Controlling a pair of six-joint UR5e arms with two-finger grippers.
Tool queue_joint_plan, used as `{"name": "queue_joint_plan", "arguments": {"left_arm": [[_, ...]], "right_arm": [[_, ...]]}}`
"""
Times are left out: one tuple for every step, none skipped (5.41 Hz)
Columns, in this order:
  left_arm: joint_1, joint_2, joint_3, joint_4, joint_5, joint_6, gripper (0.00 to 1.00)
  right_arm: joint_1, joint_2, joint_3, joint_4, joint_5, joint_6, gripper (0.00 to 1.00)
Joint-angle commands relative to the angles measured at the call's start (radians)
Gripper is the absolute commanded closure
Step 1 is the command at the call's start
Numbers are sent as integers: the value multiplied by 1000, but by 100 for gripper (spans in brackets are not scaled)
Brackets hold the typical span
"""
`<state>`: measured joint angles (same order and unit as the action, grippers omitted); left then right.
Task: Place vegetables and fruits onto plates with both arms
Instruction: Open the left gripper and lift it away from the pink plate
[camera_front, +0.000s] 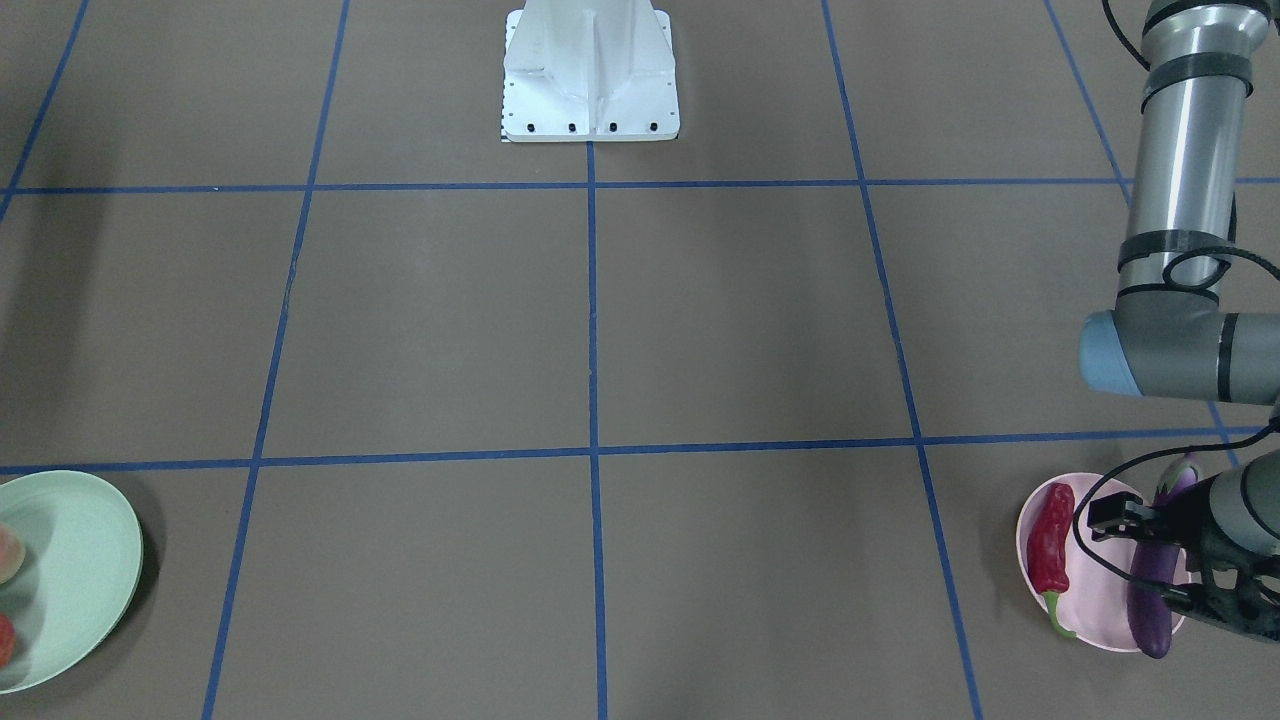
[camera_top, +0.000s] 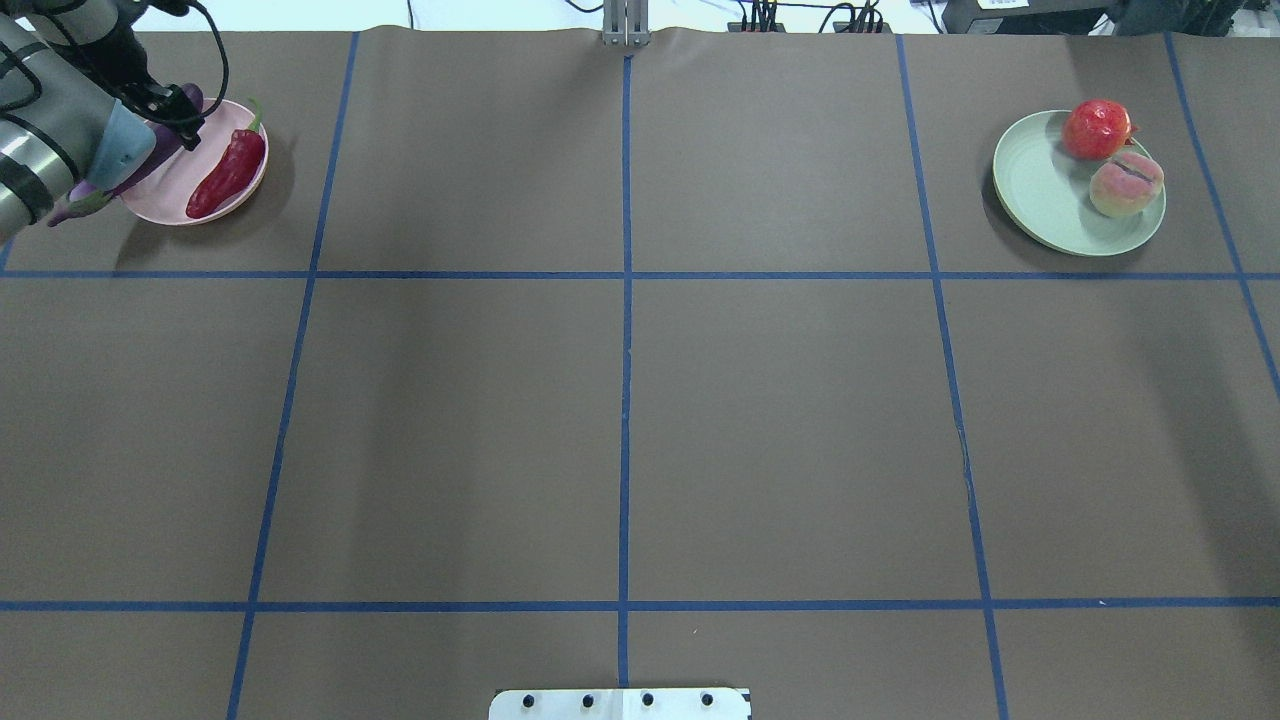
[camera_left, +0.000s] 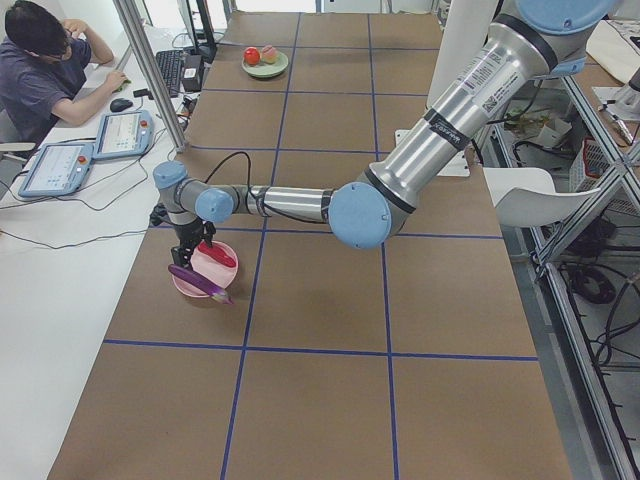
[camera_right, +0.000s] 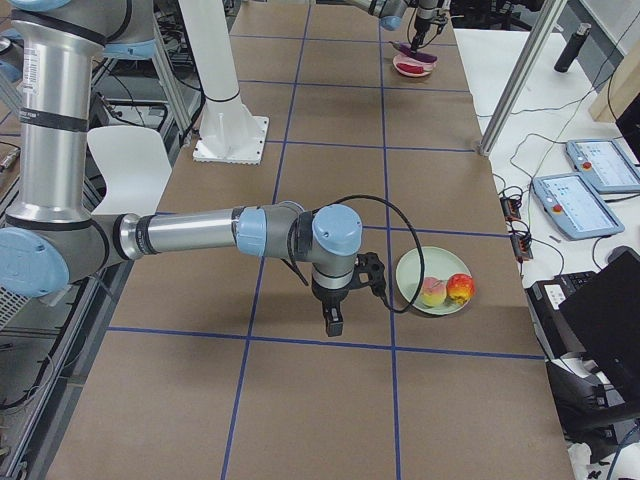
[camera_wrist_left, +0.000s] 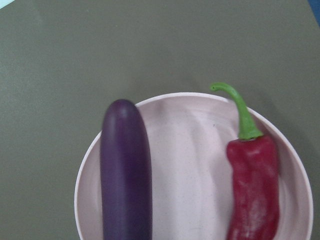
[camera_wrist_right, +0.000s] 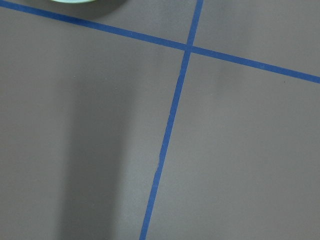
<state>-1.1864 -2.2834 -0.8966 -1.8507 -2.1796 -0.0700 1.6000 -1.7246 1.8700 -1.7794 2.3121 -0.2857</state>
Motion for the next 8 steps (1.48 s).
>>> {"name": "queue_joint_plan", "arguments": {"left_arm": [[-12, 13, -103, 66, -126, -7, 0], [-30, 69, -292, 229, -127, -7, 0], [-62, 235, -555, 322, -123, -7, 0], [-117, 430, -770, 323, -121, -4, 0], [-204, 591, -894, 318, -129, 12, 0], [-301, 746, -947, 315, -126, 82, 0], [-397, 845, -935, 289, -121, 99, 0], [-465, 920, -941, 251, -129, 237, 0]], "right_arm": [[0, 2, 1, 0, -2, 0, 0], [0, 8, 3, 0, -3, 2, 0], [0, 16, 5, -3, 0, 2, 0], [0, 16, 5, -3, 0, 3, 0], [0, 14, 3, -5, -2, 3, 0], [1, 10, 0, -2, -3, 3, 0], [2, 5, 0, -2, -5, 3, 0], [2, 2, 0, 0, -6, 3, 0]]}}
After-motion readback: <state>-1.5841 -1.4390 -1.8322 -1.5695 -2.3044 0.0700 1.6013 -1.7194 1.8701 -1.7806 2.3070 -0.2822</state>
